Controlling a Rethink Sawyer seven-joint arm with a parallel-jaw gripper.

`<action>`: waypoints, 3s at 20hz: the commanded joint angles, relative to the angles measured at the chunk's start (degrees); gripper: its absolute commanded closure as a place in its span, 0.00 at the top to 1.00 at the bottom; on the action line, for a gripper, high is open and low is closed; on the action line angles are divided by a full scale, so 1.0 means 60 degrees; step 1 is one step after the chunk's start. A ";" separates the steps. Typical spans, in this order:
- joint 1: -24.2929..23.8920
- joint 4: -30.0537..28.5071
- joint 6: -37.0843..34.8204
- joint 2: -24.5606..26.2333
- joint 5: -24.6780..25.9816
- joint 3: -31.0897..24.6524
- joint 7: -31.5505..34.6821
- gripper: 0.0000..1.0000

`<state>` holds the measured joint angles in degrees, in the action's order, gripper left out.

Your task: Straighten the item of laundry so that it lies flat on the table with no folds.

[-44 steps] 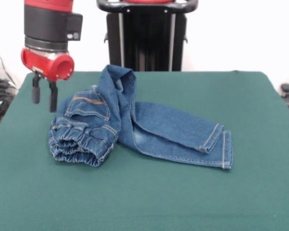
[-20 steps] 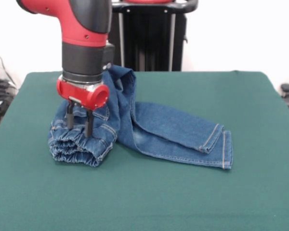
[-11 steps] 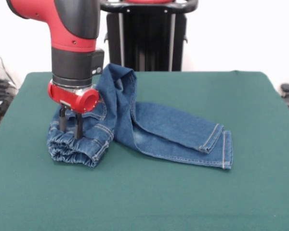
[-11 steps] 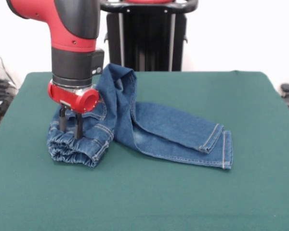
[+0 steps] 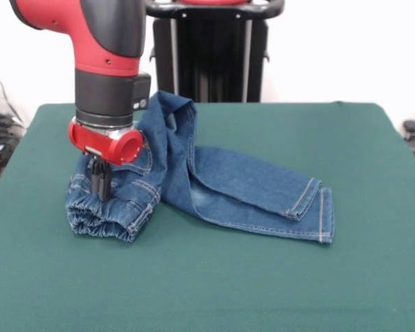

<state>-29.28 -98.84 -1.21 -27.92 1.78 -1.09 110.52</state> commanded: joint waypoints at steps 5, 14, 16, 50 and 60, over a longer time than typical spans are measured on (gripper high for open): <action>0.1897 0.0352 -0.0554 -0.0731 -0.1044 0.0906 0.2031 0.00; 0.3855 0.2325 -0.3720 -0.0673 -0.2116 0.3133 0.2371 0.00; 0.3862 0.2473 -0.3739 -0.0544 -0.2234 0.3101 0.2388 0.00; 0.5487 0.3903 -0.7918 -0.1250 -0.2400 0.5159 0.3134 0.00; 0.6051 0.5308 -1.0712 -0.1165 -0.2487 0.5876 0.3886 0.00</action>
<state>4.81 -74.16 -56.05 -35.90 -10.92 32.22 112.49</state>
